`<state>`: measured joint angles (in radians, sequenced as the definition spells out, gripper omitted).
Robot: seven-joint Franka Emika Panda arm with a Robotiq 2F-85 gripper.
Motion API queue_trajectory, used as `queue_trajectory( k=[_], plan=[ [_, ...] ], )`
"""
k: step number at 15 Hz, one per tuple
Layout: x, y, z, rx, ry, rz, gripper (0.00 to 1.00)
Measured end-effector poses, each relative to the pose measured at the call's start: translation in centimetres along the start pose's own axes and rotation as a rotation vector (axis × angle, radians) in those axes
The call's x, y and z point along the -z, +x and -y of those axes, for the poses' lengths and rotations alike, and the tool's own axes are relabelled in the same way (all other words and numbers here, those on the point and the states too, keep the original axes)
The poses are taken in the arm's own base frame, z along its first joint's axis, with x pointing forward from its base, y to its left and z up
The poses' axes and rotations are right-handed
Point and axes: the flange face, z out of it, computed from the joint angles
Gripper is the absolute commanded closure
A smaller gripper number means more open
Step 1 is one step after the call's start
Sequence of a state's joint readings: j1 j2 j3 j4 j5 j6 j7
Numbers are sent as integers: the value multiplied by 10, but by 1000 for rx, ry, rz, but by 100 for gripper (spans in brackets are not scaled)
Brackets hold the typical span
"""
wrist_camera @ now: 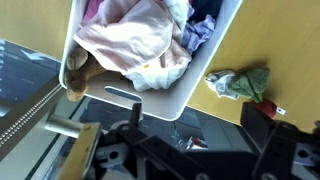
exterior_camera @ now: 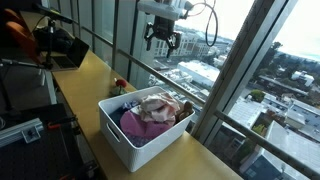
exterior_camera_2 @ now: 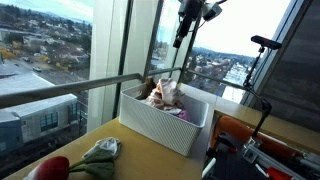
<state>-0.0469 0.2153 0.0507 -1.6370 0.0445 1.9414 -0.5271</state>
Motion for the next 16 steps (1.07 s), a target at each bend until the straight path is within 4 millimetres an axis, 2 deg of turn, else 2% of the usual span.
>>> queue_trajectory(
  k=[2, 5, 11, 14, 16],
  plan=[
    [-3, 16, 32, 41, -1, -23, 0],
    [-21, 38, 86, 113, 7, -47, 0],
    [-72, 62, 192, 267, 28, -89, 0],
    [-102, 74, 223, 325, 24, -123, 0],
    [-124, 82, 232, 356, 9, -142, 0]
  ],
)
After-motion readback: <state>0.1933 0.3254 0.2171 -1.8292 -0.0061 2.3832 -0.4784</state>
